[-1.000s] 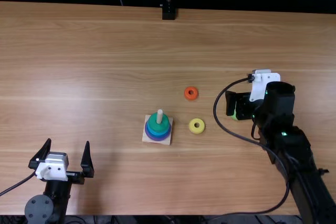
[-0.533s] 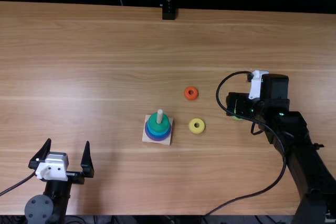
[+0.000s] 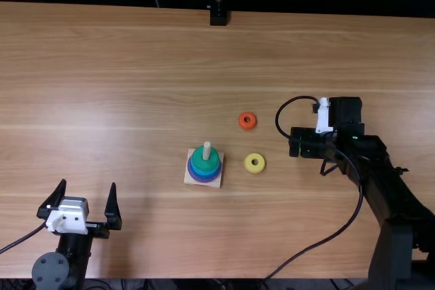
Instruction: Build the Hanoi tower: stack the rings onto the peg from bottom to top in this color order: purple, dark blue, light blue, dark green, light green, yellow, orange.
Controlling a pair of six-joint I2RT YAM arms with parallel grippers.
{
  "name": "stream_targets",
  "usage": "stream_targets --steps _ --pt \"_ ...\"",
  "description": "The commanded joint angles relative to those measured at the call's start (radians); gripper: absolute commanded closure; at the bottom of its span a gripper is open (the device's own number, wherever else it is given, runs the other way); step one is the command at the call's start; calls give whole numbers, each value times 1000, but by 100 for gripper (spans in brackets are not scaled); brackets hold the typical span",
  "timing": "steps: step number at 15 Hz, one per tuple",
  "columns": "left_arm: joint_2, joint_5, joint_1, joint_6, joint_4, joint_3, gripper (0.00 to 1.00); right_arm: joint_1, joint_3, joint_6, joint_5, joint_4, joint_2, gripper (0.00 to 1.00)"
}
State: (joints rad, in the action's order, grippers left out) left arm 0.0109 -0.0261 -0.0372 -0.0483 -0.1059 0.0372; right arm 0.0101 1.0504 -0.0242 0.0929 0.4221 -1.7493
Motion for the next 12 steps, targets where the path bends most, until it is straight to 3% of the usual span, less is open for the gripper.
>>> stream_targets --steps 1,2,4,6,12 --pt "-11 8 7 13 -6 -37 0 -13 39 -5 -8 -1 -22 0" --pt "-11 8 7 13 -6 -37 0 -13 42 -5 -21 -1 -30 0" --pt "-11 8 7 13 -6 -37 0 -12 49 -9 -119 -5 -50 0" --pt "-11 8 7 13 -6 -37 0 -12 51 -11 -126 -3 -50 0" --pt "-11 8 7 13 -6 -37 0 -12 51 -5 -117 2 -53 0"
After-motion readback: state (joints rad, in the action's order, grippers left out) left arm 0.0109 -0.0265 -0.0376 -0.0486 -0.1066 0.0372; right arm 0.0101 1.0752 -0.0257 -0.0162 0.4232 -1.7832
